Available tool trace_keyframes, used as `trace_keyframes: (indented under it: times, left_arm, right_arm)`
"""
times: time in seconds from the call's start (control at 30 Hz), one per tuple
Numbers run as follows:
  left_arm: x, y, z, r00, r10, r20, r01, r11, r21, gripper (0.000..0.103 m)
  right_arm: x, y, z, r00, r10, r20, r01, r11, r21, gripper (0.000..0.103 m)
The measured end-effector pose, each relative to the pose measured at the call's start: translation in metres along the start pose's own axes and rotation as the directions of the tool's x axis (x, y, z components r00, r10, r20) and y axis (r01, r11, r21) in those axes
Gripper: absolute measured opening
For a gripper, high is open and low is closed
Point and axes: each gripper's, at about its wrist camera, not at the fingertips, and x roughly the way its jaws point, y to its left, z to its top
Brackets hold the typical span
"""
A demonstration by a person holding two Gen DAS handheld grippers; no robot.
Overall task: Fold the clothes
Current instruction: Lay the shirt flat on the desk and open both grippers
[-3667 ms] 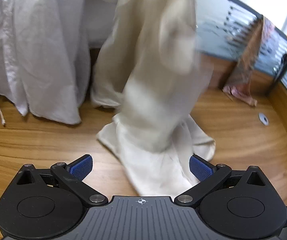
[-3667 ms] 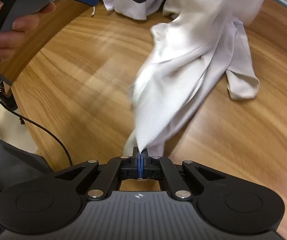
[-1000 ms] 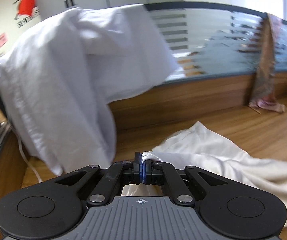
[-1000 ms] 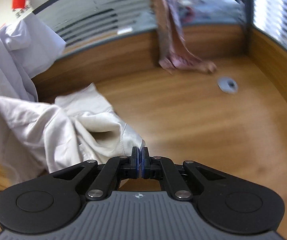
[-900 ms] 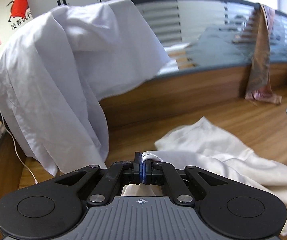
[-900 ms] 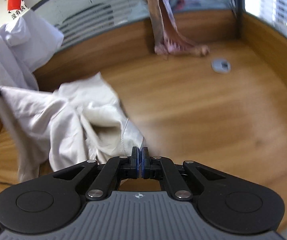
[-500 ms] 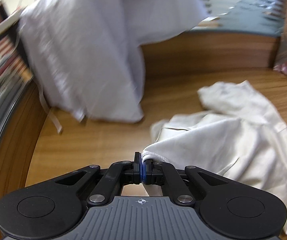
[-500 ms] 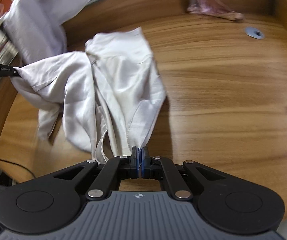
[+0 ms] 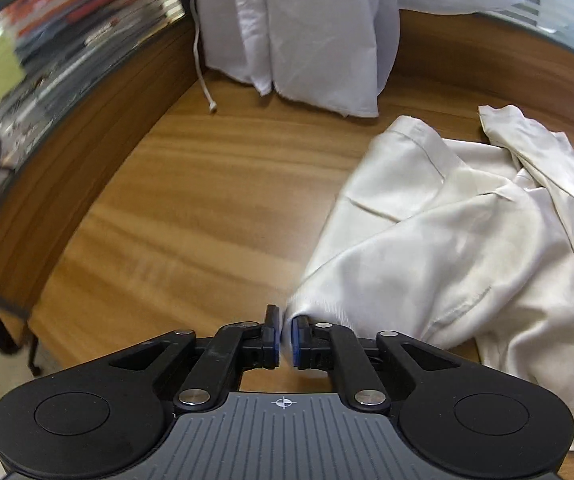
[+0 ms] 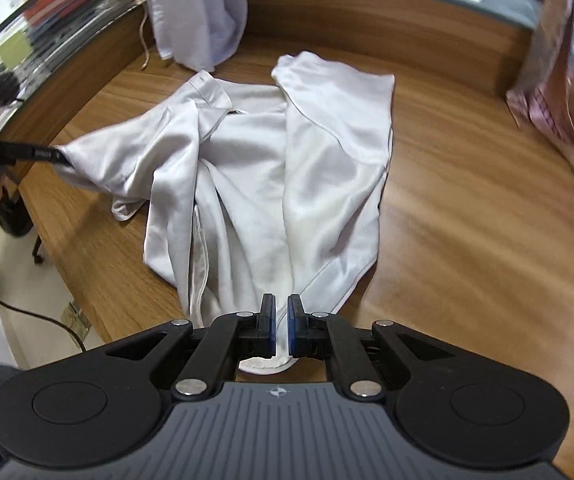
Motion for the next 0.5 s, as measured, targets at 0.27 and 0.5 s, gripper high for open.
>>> trace_keyframes:
  times: [0.27,0.5]
  left_arm:
    - [-0.036,-0.022,-0.016,0.992,-0.088,0.093,0.091,0.995,-0.029,0.043]
    - [-0.045,-0.066,-0.004,0.962,-0.241,0.127,0.239,0.971,0.028,0.052]
  right_arm:
    - [0.009,-0.003,0.012,1.000,-0.009,0.013,0.010,0.996,-0.086,0.010]
    - [0.024,0.005,0.017,0.999,-0.033,0.024,0.035,0.993,-0.117,0.011]
